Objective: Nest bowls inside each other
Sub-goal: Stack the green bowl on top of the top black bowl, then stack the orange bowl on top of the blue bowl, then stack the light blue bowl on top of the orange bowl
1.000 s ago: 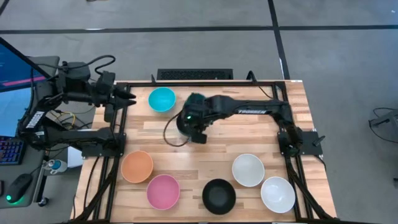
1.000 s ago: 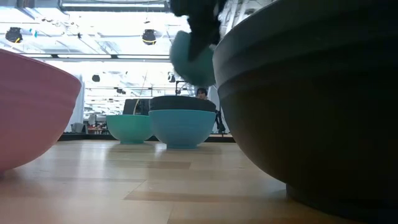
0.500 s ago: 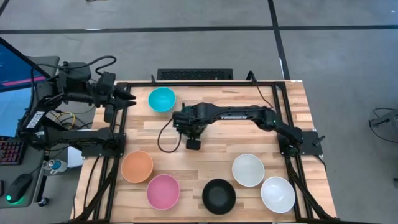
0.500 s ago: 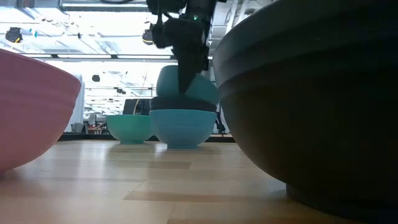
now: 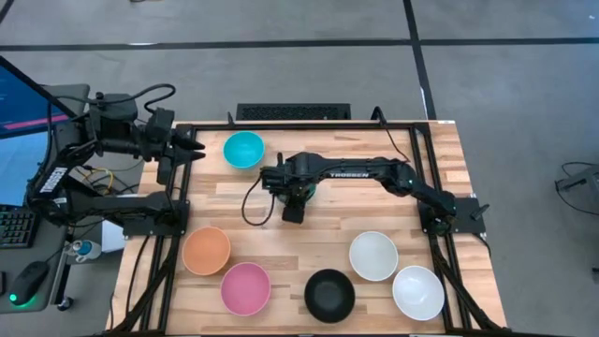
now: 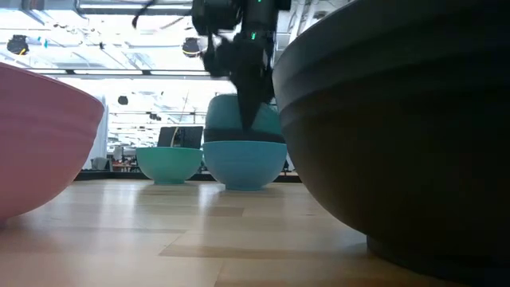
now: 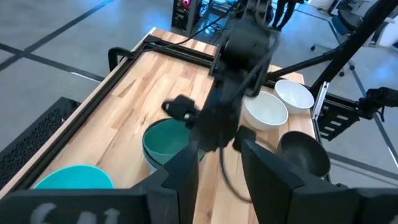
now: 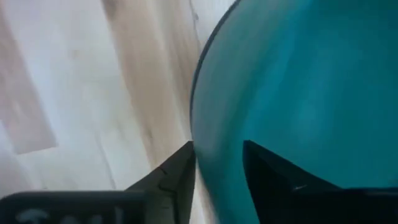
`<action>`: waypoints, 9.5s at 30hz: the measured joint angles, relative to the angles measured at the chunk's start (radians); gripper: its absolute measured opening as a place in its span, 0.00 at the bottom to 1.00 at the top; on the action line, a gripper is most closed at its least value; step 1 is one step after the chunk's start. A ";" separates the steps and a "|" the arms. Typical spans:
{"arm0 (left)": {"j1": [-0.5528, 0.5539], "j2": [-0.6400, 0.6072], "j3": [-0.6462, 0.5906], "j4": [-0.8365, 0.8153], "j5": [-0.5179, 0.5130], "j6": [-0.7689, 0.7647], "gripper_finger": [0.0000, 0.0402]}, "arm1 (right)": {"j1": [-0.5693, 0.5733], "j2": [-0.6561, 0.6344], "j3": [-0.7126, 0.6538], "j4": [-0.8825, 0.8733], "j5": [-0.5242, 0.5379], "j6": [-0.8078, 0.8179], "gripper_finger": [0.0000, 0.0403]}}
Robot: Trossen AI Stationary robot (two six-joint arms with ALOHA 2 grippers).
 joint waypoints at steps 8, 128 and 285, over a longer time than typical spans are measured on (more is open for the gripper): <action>0.000 0.000 0.000 0.000 0.002 0.000 0.28 | 0.003 0.042 -0.003 -0.057 0.001 -0.007 0.48; -0.718 0.046 -0.890 0.085 -0.299 -0.199 0.28 | 0.093 -0.266 0.052 -0.086 0.075 0.026 0.33; 0.025 1.027 0.081 -0.201 -0.373 -0.018 0.25 | 0.134 -1.264 -1.260 0.991 0.339 0.126 0.33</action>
